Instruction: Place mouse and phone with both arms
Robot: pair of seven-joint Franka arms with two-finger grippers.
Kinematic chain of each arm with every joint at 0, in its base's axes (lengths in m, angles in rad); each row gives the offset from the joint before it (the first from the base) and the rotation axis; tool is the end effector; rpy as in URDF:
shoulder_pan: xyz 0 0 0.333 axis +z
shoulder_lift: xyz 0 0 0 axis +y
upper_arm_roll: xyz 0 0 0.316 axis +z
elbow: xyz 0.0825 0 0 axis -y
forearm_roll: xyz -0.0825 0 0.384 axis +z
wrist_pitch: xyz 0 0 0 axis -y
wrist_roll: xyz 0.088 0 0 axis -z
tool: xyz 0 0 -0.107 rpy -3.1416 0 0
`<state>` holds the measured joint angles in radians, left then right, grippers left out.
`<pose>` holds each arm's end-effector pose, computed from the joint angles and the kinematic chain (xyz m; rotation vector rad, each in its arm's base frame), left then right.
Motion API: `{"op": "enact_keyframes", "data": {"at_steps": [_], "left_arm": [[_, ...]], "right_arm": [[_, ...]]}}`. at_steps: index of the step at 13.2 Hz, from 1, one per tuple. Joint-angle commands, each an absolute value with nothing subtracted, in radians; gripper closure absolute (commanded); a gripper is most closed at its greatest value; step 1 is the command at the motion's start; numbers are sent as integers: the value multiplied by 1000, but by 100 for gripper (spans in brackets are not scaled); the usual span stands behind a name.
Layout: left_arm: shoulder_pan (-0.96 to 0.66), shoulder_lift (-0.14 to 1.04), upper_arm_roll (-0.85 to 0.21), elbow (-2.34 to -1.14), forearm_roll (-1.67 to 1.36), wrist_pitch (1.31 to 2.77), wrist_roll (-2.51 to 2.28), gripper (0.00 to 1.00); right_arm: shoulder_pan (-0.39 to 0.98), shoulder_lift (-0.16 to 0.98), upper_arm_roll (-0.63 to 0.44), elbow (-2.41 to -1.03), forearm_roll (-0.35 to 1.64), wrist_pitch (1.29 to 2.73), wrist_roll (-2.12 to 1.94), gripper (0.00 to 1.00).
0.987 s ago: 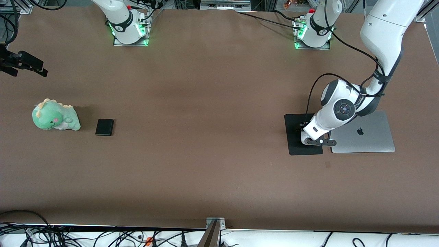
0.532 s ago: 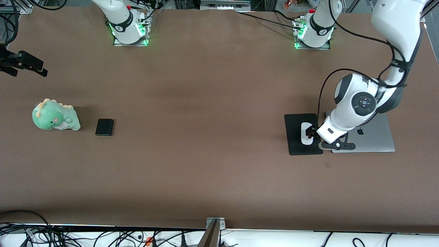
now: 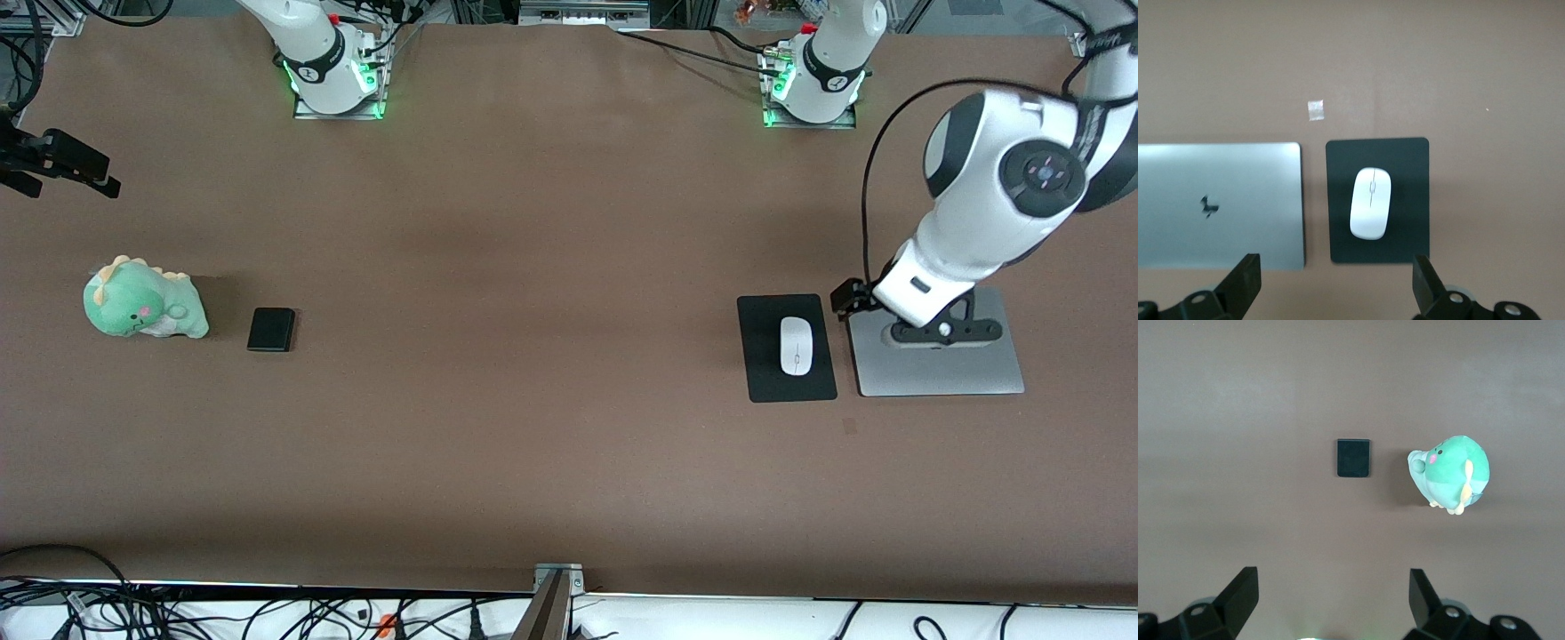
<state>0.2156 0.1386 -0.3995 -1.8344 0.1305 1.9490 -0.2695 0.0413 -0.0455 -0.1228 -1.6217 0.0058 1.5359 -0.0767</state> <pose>0.5884 -0.0917 0.4574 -3.0728 -0.0610 -0.0053 0.5343 -0.0446 0.6222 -3.1264 0.0070 0.0619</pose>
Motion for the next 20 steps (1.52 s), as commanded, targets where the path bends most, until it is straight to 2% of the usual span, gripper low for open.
{"op": "enact_keyframes", "data": {"at_steps": [1,3,5,6,9,11,13,20], "left_arm": [[224,109,-405,-1725,103,1769,-238,0],[224,107,-405,-1658,83,1666,-206,0],[215,83,-381,-1629,58,1626,-166,0],[180,71,-338,-1626,55,1609,-160,0],[-58,-1,-107,-1637,35,1575,-160,0],[-100,-38,-48,-1664,32,1572,-149,0],[-85,-60,-40,-1695,15,1572,-97,0],[-66,-57,-48,-1678,14,1568,-107,0]], "right_arm": [[35,-37,-114,-1592,-2,1509,-63,0],[35,-37,-114,-1594,-2,1509,-63,0],[35,-37,-114,-1592,-2,1509,-63,0],[35,-37,-114,-1592,-2,1509,-63,0],[35,-37,-114,-1592,-2,1509,-63,0],[37,-37,-112,-1592,-2,1511,-63,0],[37,-37,-112,-1591,0,1511,-63,0],[41,-35,-110,-1583,-2,1509,-63,0]]}}
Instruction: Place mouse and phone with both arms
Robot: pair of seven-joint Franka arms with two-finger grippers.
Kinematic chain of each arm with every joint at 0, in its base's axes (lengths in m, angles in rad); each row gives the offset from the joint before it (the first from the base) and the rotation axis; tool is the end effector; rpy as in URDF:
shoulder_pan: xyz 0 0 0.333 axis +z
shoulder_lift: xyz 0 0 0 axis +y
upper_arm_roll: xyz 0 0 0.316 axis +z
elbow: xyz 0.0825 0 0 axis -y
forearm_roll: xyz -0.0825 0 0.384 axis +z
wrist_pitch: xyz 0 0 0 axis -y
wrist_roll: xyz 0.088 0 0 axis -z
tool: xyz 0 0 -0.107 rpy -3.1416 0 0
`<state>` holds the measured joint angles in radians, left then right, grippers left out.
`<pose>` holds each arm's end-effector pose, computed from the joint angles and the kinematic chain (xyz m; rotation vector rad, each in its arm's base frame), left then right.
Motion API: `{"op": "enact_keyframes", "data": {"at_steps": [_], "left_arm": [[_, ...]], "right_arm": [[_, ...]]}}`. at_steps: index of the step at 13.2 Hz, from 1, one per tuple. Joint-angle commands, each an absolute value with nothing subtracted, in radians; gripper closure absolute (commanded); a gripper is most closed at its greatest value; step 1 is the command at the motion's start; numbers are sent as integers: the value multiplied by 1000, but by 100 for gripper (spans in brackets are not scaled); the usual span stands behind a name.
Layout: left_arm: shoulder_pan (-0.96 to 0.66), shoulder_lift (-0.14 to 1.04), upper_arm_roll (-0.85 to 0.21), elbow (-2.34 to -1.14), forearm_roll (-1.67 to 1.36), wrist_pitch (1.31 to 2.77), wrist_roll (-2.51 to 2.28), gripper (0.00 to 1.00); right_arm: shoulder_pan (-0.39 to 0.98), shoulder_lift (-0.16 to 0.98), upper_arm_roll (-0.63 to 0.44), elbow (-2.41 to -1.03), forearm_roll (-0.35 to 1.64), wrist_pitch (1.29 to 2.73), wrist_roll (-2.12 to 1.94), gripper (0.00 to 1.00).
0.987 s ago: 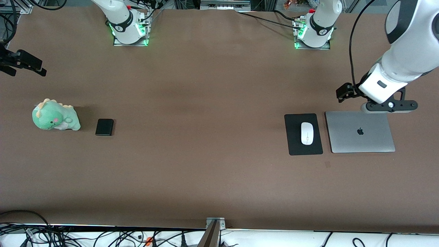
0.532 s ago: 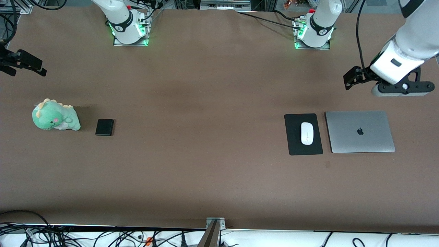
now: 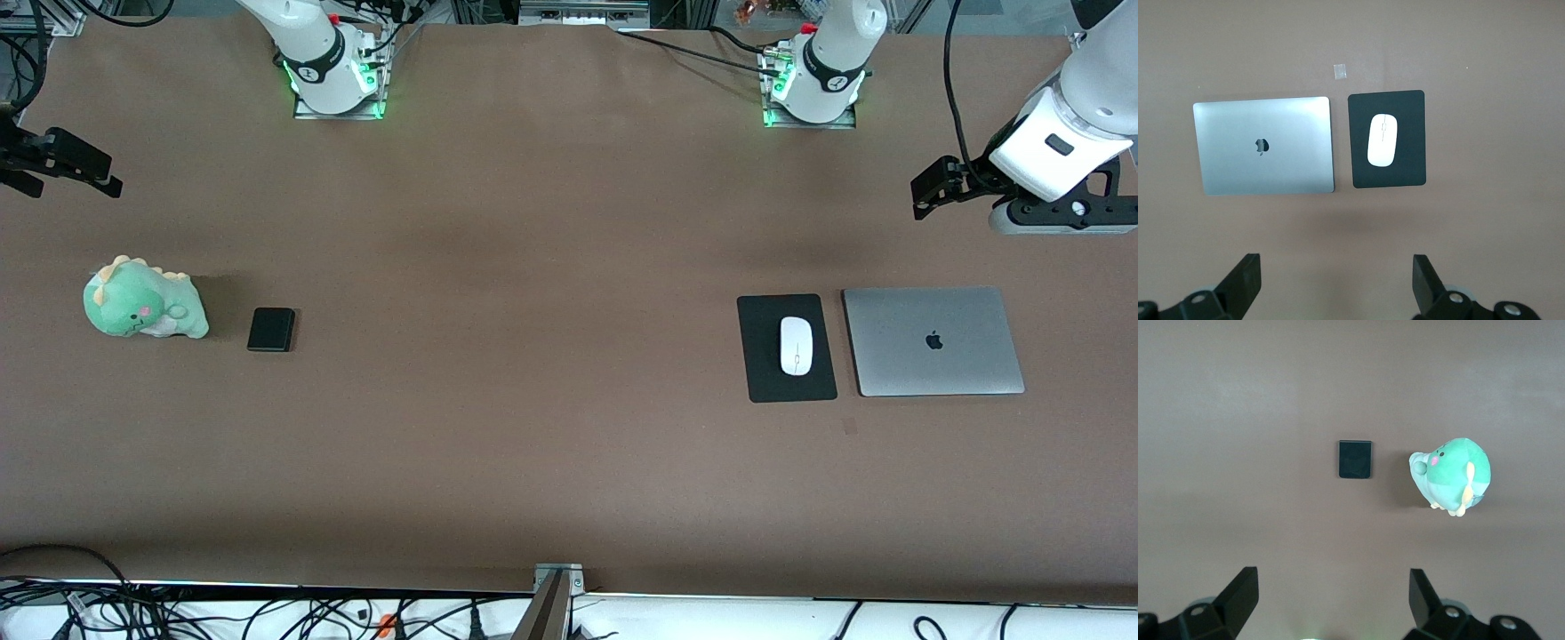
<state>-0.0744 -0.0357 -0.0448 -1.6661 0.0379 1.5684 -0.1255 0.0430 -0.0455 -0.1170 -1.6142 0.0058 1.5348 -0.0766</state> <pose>0.5372 -0.0607 0.5990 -3.0936 -0.0082 0.0878 0.5348 -0.0405 0.6256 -3.1275 -0.0046 0.0520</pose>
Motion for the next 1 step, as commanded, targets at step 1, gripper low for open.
{"op": "enact_keyframes", "data": {"at_steps": [1], "left_arm": [[-66,-57,-48,-1677,14,1569,-107,0]], "right_arm": [[41,-37,-110,-1583,0,1509,-61,0]]}}
